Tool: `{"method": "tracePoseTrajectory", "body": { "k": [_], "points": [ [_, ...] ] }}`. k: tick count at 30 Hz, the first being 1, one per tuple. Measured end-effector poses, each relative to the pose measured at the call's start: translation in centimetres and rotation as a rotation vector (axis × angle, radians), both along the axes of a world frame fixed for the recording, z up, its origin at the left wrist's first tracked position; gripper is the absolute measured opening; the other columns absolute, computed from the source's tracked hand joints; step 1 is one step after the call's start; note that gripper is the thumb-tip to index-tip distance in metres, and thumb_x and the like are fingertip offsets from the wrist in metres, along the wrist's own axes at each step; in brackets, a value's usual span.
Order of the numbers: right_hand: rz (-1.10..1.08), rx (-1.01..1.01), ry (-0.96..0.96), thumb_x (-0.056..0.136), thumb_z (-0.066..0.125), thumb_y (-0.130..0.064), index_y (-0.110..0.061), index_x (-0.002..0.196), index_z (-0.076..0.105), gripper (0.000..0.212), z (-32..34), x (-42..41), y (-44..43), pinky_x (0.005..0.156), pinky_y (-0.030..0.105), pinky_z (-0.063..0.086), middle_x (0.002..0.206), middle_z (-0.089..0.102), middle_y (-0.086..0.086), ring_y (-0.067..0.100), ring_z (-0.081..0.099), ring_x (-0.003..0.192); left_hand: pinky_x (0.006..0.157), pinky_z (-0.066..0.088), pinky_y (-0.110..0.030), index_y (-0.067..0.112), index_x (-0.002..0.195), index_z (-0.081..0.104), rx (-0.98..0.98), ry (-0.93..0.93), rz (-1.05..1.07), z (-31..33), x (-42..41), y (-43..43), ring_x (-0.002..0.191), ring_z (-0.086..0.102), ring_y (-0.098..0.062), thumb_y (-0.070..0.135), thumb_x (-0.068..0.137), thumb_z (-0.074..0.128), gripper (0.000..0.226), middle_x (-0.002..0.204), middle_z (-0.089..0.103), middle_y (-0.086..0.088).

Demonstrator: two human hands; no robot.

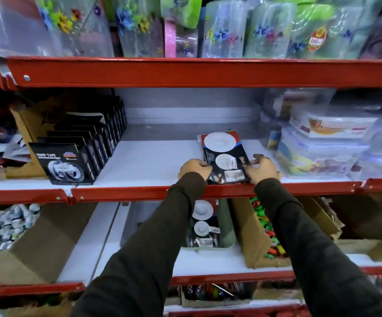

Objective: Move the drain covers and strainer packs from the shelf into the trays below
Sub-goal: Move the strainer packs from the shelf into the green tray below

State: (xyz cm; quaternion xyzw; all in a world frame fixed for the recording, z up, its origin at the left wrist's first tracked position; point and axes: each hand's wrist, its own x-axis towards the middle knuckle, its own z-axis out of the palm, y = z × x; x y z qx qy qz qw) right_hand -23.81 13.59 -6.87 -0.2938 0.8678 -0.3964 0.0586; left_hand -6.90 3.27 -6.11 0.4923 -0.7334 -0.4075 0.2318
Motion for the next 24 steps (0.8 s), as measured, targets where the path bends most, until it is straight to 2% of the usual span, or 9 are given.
{"method": "tracePoseTrajectory", "body": {
  "k": [3,5,8,9,11,14,16,19,24],
  "points": [
    [0.086,-0.240,-0.156,0.085,0.068,-0.013,-0.004,0.132,0.055,0.050,1.0,-0.2,0.7,0.098,0.032,0.045,0.110,0.067,0.010,0.022,0.061,0.102,0.095,0.052,-0.026,0.019,0.103,0.075,0.039,0.172,0.053,0.5,0.4,0.3,0.102,0.067,-0.019,0.031,0.081,0.071,0.025,0.111,0.074,0.000],
    [0.128,-0.352,-0.293,0.086,0.066,-0.006,0.001,0.128,0.058,0.043,1.6,0.2,1.5,0.093,0.034,0.050,0.097,0.061,0.006,0.020,0.058,0.094,0.085,0.050,-0.019,0.017,0.101,0.076,0.054,0.298,0.079,0.6,1.3,0.9,0.086,0.067,-0.012,0.025,0.080,0.073,0.022,0.102,0.074,0.002],
    [0.229,-0.421,-0.419,0.082,0.062,0.006,-0.007,0.081,0.070,0.016,1.6,1.3,3.4,0.062,0.022,0.053,0.069,0.061,0.003,0.013,0.057,0.060,0.069,0.051,-0.020,0.012,0.104,0.075,0.110,0.430,0.086,0.3,3.4,2.7,0.063,0.058,-0.007,0.020,0.080,0.074,0.025,0.090,0.071,0.000],
    [0.273,-0.417,-0.461,0.082,0.059,0.009,-0.011,0.066,0.066,0.027,1.3,1.7,4.2,0.049,0.020,0.047,0.058,0.059,0.001,0.008,0.052,0.046,0.059,0.051,-0.020,0.009,0.106,0.073,0.144,0.459,0.070,0.1,4.4,3.5,0.058,0.056,-0.008,0.017,0.081,0.073,0.025,0.087,0.070,-0.003],
    [0.379,-0.400,-0.581,0.084,0.053,0.013,-0.012,0.065,0.063,0.033,0.5,2.6,5.9,0.042,0.018,0.041,0.051,0.061,-0.002,0.003,0.048,0.036,0.041,0.043,-0.017,0.005,0.105,0.069,0.220,0.492,0.004,-0.6,6.3,5.0,0.046,0.052,-0.008,0.009,0.084,0.071,0.022,0.078,0.066,-0.007],
    [0.587,-0.300,-0.681,0.087,0.050,0.016,-0.008,0.092,0.064,0.028,-1.8,3.7,8.5,0.044,0.012,0.047,0.054,0.069,-0.005,0.000,0.058,0.042,0.034,0.039,-0.016,0.014,0.089,0.061,0.295,0.439,-0.141,-2.5,9.6,7.3,0.037,0.050,-0.004,0.003,0.087,0.064,0.011,0.069,0.062,-0.005],
    [0.704,-0.190,-0.681,0.088,0.050,0.017,-0.011,0.103,0.062,0.034,-3.7,4.2,9.9,0.048,0.013,0.049,0.063,0.071,-0.002,0.001,0.062,0.049,0.035,0.041,-0.016,0.018,0.078,0.056,0.369,0.399,-0.224,-4.2,11.7,8.3,0.039,0.053,-0.004,0.002,0.090,0.060,0.020,0.064,0.065,0.001],
    [0.820,-0.016,-0.734,0.078,0.060,0.017,-0.017,0.098,0.064,0.039,-7.0,5.0,11.8,0.057,0.015,0.053,0.076,0.075,-0.005,0.002,0.069,0.065,0.042,0.052,-0.020,0.015,0.084,0.054,0.537,0.269,-0.302,-7.2,14.3,9.6,0.042,0.059,-0.007,0.000,0.093,0.056,0.017,0.061,0.070,0.005],
    [0.809,0.305,-0.872,0.065,0.065,0.005,-0.019,0.080,0.068,0.029,-11.9,6.8,13.9,0.057,0.025,0.054,0.074,0.070,0.002,0.013,0.068,0.066,0.056,0.061,-0.034,0.012,0.105,0.056,0.807,0.033,-0.348,-13.3,16.7,10.8,0.055,0.070,-0.019,0.001,0.091,0.058,0.018,0.074,0.075,-0.002]
  ]
}}
